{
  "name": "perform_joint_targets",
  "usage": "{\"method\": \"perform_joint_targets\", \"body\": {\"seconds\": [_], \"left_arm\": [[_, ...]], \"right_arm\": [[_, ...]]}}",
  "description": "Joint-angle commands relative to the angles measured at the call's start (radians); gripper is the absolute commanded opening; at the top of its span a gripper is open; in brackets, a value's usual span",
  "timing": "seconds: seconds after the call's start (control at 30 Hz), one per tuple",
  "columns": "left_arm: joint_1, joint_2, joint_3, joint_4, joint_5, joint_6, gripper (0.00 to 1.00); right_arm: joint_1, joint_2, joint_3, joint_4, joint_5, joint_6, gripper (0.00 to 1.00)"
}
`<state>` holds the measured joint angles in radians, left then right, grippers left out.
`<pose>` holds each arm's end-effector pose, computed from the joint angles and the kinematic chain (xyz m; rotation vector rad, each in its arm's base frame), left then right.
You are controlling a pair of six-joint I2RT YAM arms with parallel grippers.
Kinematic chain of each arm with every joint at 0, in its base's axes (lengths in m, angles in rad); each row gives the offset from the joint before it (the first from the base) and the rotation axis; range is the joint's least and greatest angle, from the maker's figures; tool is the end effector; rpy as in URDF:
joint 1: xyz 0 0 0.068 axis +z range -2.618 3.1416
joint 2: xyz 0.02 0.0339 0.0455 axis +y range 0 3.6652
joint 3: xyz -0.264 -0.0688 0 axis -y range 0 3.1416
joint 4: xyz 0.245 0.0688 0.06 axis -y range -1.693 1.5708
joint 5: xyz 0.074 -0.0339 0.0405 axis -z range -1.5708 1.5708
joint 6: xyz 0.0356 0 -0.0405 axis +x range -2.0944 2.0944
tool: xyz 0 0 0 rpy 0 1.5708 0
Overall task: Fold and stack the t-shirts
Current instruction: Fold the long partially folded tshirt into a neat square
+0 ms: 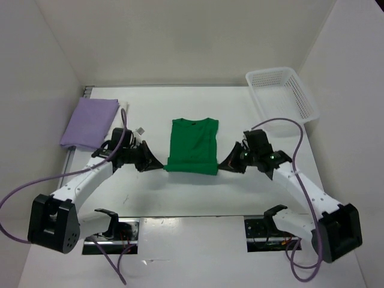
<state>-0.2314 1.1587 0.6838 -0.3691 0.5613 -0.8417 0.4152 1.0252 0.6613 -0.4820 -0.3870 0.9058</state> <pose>0.2183 -0.0709 0.2189 -0.5023 2.5302 -1.1338 0.1815 0.0947 0.2280 0.4466 2.5840 1.0130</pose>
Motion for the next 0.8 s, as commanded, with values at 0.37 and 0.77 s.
{"method": "perform_joint_targets", "body": {"seconds": [0.37, 0.77], "left_arm": [[0.072, 0.671, 0.676, 0.174, -0.152, 0.033, 0.00], [0.081, 1.053, 1.031, 0.277, -0.155, -0.048, 0.02]], "right_arm": [[-0.205, 0.808, 0.734, 0.052, 0.074, -0.298, 0.00], [-0.246, 1.112, 1.023, 0.043, 0.174, -0.308, 0.00]]}}
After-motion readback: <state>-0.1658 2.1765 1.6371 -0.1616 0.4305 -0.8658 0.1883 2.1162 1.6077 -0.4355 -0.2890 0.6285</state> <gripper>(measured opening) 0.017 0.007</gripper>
